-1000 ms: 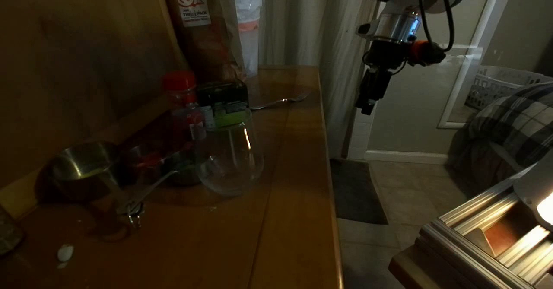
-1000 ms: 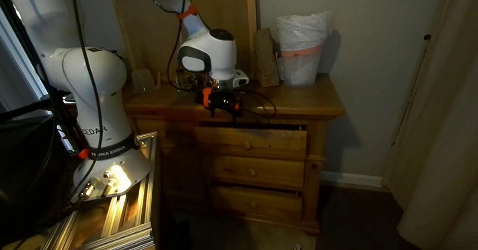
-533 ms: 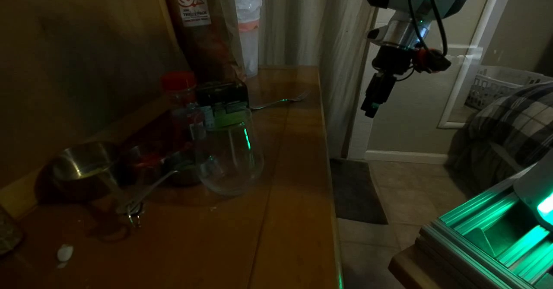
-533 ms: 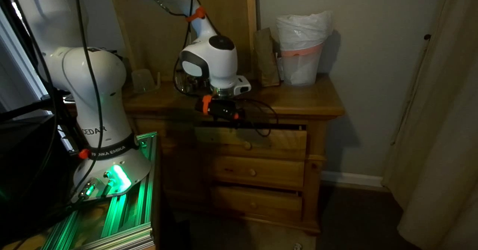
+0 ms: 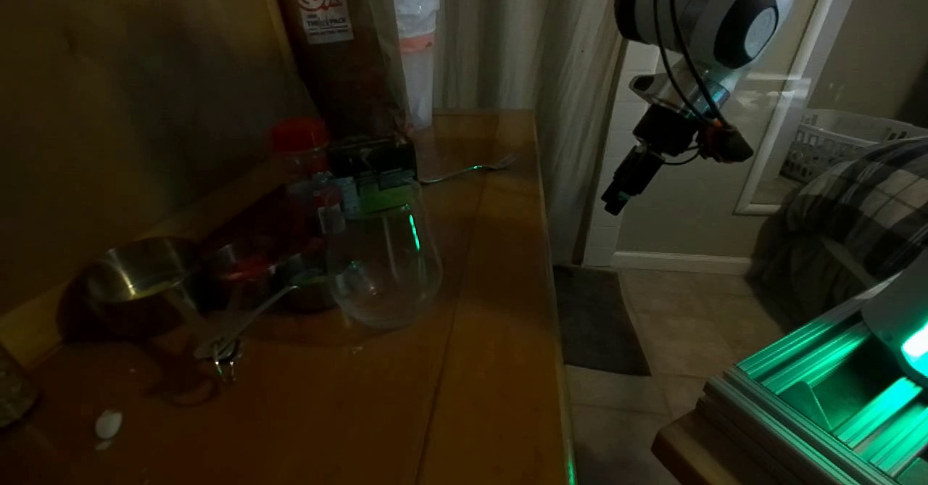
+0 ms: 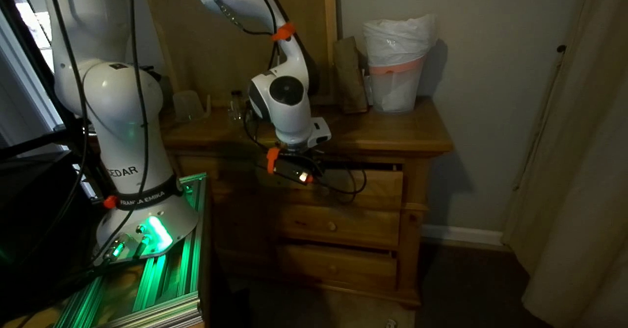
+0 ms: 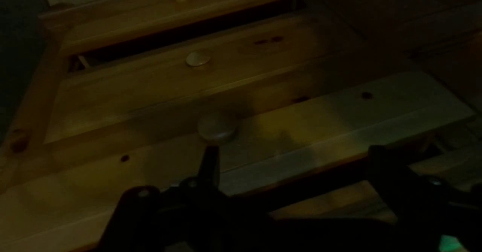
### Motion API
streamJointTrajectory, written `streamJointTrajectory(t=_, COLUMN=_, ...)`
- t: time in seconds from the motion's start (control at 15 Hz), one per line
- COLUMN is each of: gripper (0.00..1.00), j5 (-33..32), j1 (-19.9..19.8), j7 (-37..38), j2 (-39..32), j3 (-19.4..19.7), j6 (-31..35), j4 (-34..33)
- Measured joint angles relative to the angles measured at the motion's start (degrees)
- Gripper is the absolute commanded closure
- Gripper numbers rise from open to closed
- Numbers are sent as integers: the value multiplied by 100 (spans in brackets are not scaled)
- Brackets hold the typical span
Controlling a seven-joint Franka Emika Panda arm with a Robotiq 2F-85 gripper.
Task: Open the topmost drawer on the right and remove the white packet from the drawer then close the drawer.
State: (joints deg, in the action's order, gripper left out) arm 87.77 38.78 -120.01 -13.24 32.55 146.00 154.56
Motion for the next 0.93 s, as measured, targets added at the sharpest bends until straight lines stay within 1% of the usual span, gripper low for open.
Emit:
streamJointTrajectory(t=0.07, gripper=0, j5=269, j1=-21, j7=-187, j2=-201, j3=-52, j6=-142, j4=-58)
streamJointTrajectory(t=0.13, gripper=0, j5=461, j1=-244, j7=-313, j2=-385, j3=-334, j6=-188, j4=-125)
streamJointTrajectory(t=0.27, gripper=0, j5=694, j1=-1063, j7=-467, j2=-733, j3=-1258, j6=-187, j4=-302)
streamJointTrajectory(t=0.4, gripper=0, j5=717, j1=-1710, j7=-508, j2=-1083, j3=-1926, j6=-181, j4=-505)
streamJointTrajectory(t=0.47, gripper=0, j5=717, j1=-1902, j7=-533, j2=-1229, j3=-2113, j6=-181, j4=-596)
streamJointTrajectory(t=0.53, gripper=0, j5=717, j1=-1997, j7=-548, j2=-1340, j3=-2198, j6=-181, j4=-667)
streamJointTrajectory(t=0.73, gripper=0, j5=709, j1=-2082, j7=-553, j2=-1432, j3=-2292, j6=-161, j4=-736)
streamJointTrajectory(t=0.93, gripper=0, j5=730, j1=-2444, j7=-662, j2=-1457, j3=-2653, j6=-225, j4=-786)
